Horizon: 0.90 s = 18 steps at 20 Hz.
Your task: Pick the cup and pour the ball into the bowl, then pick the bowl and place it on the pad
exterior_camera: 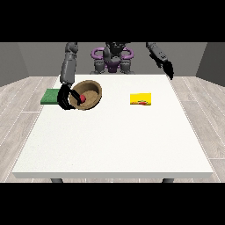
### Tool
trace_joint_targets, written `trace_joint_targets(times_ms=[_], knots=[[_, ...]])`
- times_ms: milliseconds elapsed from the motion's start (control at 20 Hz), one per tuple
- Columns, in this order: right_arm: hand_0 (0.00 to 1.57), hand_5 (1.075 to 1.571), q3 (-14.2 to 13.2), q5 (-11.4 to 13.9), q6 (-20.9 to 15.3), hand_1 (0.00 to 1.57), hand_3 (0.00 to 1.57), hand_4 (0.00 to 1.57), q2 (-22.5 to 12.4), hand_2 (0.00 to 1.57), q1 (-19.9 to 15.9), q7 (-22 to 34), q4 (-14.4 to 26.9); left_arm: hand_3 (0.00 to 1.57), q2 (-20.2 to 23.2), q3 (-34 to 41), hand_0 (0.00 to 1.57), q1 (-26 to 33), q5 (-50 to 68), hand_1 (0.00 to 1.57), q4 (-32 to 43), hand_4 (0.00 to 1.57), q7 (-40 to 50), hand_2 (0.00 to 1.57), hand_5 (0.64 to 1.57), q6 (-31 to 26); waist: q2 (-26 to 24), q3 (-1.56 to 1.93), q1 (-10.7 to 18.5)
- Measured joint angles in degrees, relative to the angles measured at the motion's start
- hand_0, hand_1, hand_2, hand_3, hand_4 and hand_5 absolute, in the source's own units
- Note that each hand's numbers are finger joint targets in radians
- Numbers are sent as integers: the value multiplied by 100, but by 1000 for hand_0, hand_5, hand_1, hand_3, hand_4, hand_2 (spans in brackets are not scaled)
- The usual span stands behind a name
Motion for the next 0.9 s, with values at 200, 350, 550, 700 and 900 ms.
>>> trace_joint_targets(times_ms=[200,350,550,700,900], knots=[[1571,1562,376,293,143,1571,1571,1285,-176,1571,-62,1125,-17,0,-15,156,0,113,70,0,475,0,-60,0,724,33,-422,117,-193],[1571,1567,798,678,527,1571,1571,1528,-626,1571,-80,1786,-164,0,-52,254,0,289,101,0,821,0,-99,0,726,96,-883,153,-446],[1571,1555,1328,1190,1171,1571,1571,1571,-1341,1571,-301,2356,-608,0,-66,432,0,476,155,0,1246,0,-161,0,732,216,-1384,170,-857],[1571,1555,1685,1486,1574,1571,1571,1571,-1465,1571,-511,2806,-1123,0,42,664,0,700,240,0,1597,0,-398,0,721,302,-1655,184,-1244],[1571,1543,1919,1761,1950,1571,1571,1571,-1404,1571,-697,3205,-1669,0,365,1001,0,923,394,0,1917,0,-713,0,710,295,-1781,202,-1693]])
